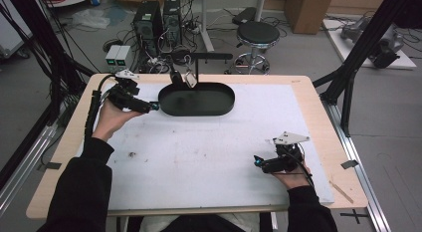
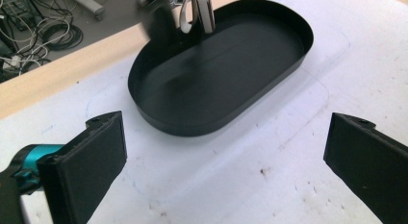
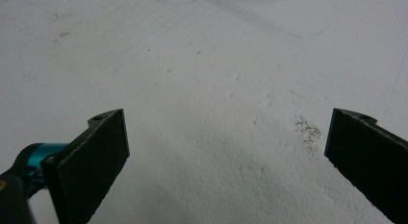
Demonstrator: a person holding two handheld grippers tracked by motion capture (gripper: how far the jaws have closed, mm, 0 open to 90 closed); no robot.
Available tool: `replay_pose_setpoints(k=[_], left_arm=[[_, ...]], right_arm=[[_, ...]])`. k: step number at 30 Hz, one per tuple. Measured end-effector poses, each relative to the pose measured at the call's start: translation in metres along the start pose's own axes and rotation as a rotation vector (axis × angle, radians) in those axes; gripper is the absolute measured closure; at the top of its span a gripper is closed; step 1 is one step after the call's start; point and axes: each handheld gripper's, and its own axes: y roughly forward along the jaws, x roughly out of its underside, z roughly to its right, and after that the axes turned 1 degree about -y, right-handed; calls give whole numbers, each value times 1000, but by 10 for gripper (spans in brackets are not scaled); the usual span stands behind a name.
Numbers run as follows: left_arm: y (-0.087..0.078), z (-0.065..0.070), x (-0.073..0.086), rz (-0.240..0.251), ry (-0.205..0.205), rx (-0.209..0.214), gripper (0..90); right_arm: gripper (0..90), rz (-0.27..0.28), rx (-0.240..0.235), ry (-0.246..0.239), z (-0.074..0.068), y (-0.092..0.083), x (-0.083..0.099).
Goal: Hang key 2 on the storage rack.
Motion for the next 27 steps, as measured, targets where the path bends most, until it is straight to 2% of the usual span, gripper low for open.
replay_pose_setpoints(k=[2,13,16,19,27], left_arm=[[-2,1,4,11,-4,-2,17],[-9,6,31,-10,-2,4,17],[-13,5,37,9,6,-3,17],[-17,5,43,25,-8,-7,17],[-25,8,65,19,-6,-23,17]], right_arm=[[8,-3,0,0,0,0,0],[8,-2,-1,-3,-1,1,0],[8,-4,-1,-2,-1,1,0],[8,-8,0,-4,-1,1,0],[8,-8,-1,-3,-1,1,0]])
